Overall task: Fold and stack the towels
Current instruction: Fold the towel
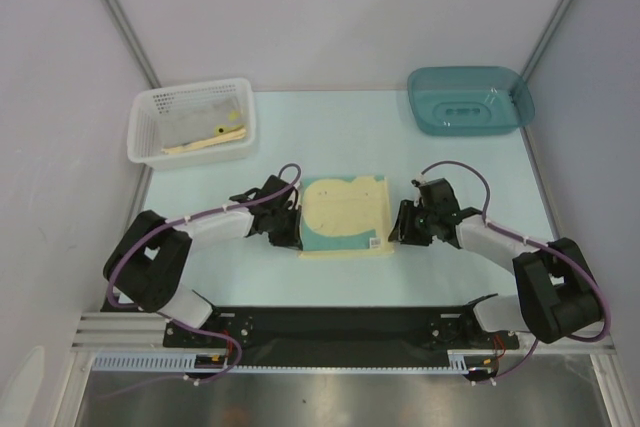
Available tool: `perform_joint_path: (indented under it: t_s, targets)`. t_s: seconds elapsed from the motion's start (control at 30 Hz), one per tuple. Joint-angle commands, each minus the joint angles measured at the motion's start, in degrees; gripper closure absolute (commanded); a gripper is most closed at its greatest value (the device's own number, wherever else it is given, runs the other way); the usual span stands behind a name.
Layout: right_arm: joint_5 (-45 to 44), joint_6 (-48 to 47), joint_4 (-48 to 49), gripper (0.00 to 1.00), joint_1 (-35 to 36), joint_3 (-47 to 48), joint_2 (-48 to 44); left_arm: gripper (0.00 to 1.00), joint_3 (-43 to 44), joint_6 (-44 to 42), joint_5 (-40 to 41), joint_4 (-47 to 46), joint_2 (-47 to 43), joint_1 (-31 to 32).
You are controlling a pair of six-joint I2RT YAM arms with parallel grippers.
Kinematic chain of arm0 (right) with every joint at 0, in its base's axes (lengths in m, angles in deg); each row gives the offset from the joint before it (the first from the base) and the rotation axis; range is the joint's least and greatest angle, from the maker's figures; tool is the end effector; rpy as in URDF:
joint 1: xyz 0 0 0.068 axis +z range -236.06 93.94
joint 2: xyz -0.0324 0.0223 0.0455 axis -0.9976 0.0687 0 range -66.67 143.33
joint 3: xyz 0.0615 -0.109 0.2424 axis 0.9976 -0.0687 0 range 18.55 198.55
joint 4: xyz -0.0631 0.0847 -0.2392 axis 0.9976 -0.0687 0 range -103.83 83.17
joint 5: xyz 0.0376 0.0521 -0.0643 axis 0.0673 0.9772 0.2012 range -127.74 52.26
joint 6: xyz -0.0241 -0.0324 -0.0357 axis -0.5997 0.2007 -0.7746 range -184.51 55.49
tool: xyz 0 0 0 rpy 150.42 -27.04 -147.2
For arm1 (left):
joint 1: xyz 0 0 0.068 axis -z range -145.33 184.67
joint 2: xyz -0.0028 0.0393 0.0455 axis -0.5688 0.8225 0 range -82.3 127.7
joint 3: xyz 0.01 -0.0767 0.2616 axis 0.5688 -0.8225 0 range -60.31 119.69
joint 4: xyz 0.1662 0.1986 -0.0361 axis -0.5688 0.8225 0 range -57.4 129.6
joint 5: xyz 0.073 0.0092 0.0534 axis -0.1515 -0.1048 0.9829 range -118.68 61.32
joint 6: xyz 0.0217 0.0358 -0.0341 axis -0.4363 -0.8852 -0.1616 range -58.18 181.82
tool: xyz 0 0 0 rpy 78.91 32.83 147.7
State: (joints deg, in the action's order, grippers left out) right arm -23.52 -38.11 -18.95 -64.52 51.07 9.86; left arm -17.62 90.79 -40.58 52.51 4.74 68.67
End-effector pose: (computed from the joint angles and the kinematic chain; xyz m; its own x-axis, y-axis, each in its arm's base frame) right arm 0.2172 0.0950 0.1530 -0.9067 0.1054 -0.4084 -0.0895 0.8981 0.4305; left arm 0.2203 -0.1575 0.1507 -0.9543 0.0720 -0.2900 0.1820 0.9099 -0.3729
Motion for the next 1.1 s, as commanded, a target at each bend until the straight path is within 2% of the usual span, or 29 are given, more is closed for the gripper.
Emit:
perform_joint_path:
  t_s: [0.0, 0.2, 0.3, 0.33, 0.37, 0.5, 0.57, 0.63, 0.7, 0.8, 0.93, 1.07]
  targets:
    - [-0.68, 0.85, 1.57, 0.54, 0.52, -1.05, -0.07, 1.0, 1.07, -0.85, 1.96, 2.68, -1.88, 0.37]
    - [-0.16, 1.03, 1.4, 0.56, 0.52, -0.7, -0.07, 1.0, -0.16, -1.11, 1.62, 1.72, -1.0, 0.37]
    - [-0.5, 0.16, -0.79, 0.56, 0.17, 1.4, -0.33, 0.85, 0.19, -1.02, 2.06, 2.42, -1.26, 0.37]
    - [-0.59, -0.28, -1.5, 0.55, -0.09, 2.46, -0.42, 0.7, 1.24, -1.46, 2.58, 3.55, -1.96, 0.37]
    - [0.62, -1.16, -2.46, 0.55, -0.7, 3.51, -0.42, 0.64, 2.03, -1.98, 3.02, 4.35, -2.4, 0.37]
    - [6.96, -10.03, -4.31, 0.5, -4.48, 13.59, 2.99, 0.56, 9.14, -7.16, 8.03, 8.4, -2.32, -0.42]
    - [13.07, -16.7, -6.5, 0.48, -6.33, 18.7, 6.24, 0.53, 12.75, -12.69, 6.12, 6.92, -0.57, -1.91]
    - [13.73, -21.01, -8.0, 0.47, -7.38, 25.45, 11.24, 0.49, 16.51, -17.34, 5.31, 6.11, 1.36, -3.93]
    - [13.64, -23.13, -10.29, 0.46, -8.18, 29.43, 14.51, 0.49, 20.04, -19.56, 2.34, 6.29, 5.4, -5.51]
    - [16.01, -28.83, -14.5, 0.47, -8.88, 38.04, 21.88, 0.54, 28.12, -24.82, -3.71, 6.73, 11.98, -7.98]
    - [17.86, -37.45, -21.61, 0.49, -8.97, 48.24, 31.38, 0.51, 38.05, -33.17, -8.21, 10.06, 19.38, -10.09]
    - [17.07, -42.56, -27.85, 0.54, -9.67, 55.89, 39.99, 0.51, 43.78, -38.46, -6.12, 13.14, 24.21, -11.14]
